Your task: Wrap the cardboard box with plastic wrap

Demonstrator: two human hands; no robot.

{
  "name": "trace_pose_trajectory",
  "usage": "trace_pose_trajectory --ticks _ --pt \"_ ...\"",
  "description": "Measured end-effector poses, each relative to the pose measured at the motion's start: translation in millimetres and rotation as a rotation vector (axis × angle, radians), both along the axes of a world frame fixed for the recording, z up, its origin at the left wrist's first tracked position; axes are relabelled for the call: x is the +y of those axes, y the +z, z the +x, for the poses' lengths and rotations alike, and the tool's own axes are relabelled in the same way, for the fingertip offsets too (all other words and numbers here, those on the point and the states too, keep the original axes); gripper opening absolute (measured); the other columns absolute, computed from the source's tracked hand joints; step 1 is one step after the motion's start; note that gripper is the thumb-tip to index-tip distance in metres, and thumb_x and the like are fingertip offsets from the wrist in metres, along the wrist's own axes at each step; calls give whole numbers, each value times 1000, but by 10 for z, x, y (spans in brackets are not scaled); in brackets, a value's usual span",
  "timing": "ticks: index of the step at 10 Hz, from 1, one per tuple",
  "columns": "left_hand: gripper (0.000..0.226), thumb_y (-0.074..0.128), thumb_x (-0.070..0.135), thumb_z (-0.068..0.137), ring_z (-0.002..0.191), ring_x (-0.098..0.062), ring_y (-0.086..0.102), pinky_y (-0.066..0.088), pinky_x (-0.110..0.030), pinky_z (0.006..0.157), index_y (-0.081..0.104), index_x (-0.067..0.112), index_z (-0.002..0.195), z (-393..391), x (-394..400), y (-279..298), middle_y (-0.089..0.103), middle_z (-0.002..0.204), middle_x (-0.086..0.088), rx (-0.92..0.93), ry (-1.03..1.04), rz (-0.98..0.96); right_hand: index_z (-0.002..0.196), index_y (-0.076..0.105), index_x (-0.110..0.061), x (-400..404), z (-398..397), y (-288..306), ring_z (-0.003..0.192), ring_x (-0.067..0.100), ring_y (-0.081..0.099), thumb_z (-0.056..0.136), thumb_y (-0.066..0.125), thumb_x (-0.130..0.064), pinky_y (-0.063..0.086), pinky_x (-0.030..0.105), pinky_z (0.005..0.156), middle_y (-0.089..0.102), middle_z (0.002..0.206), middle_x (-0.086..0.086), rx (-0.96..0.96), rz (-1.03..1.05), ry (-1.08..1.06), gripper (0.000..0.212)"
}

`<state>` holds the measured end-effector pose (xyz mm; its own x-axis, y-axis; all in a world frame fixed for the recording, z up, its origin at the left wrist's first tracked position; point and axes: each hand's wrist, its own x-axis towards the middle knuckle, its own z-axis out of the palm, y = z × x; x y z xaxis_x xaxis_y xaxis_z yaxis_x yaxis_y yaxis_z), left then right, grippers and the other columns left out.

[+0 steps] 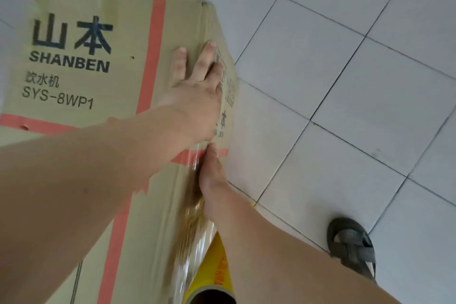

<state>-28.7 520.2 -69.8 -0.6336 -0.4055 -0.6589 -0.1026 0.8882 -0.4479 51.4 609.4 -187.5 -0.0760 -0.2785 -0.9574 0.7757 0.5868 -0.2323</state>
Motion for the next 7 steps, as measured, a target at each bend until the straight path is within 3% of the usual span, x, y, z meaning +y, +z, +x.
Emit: trace_pose_trajectory --ticks 1,3,4,5,6,7 --pt "92 66 52 85 151 -41 -30 -5 -71 119 32 8 158 19 4 -34 0 170 -9 47 -14 16 151 34 -40 -42 11 -14 146 23 30 51 10 -94 18 52 119 38 157 -2 27 12 -72 116" --pt "71 62 34 90 152 -41 -29 -8 -72 117 40 10 153 61 -30 -61 9 169 -9 121 -40 85 150 36 -41 -13 161 -83 141 24 37 56 8 -95 24 50 117 44 153 -3 121 22 -90 112" --pt "66 58 31 92 153 -38 -28 -10 -71 118 42 10 153 81 -45 -52 12 169 -6 179 -23 135 148 44 -28 67 -1 90 138 26 41 87 11 -77 30 43 115 47 150 3 178 16 -6 86" --pt "71 57 47 92 154 -34 -30 -14 -68 118 42 12 153 97 -58 -23 13 170 -4 248 -3 229 137 57 -26 157 -109 113 124 24 53 98 16 -67 44 37 102 58 139 2 134 -30 16 70" --pt "69 50 52 96 154 -28 -33 -20 -64 118 43 14 152 104 -81 48 12 171 -2 266 49 328 123 65 -23 150 -185 204 98 19 60 98 20 -68 51 31 86 66 118 3 134 -28 16 68" --pt "67 44 55 100 154 -21 -32 -20 -60 120 42 15 154 76 -58 143 15 172 1 325 126 409 108 67 -18 209 -280 344 92 17 63 94 31 -71 55 33 80 67 103 -2 132 -4 -6 66"
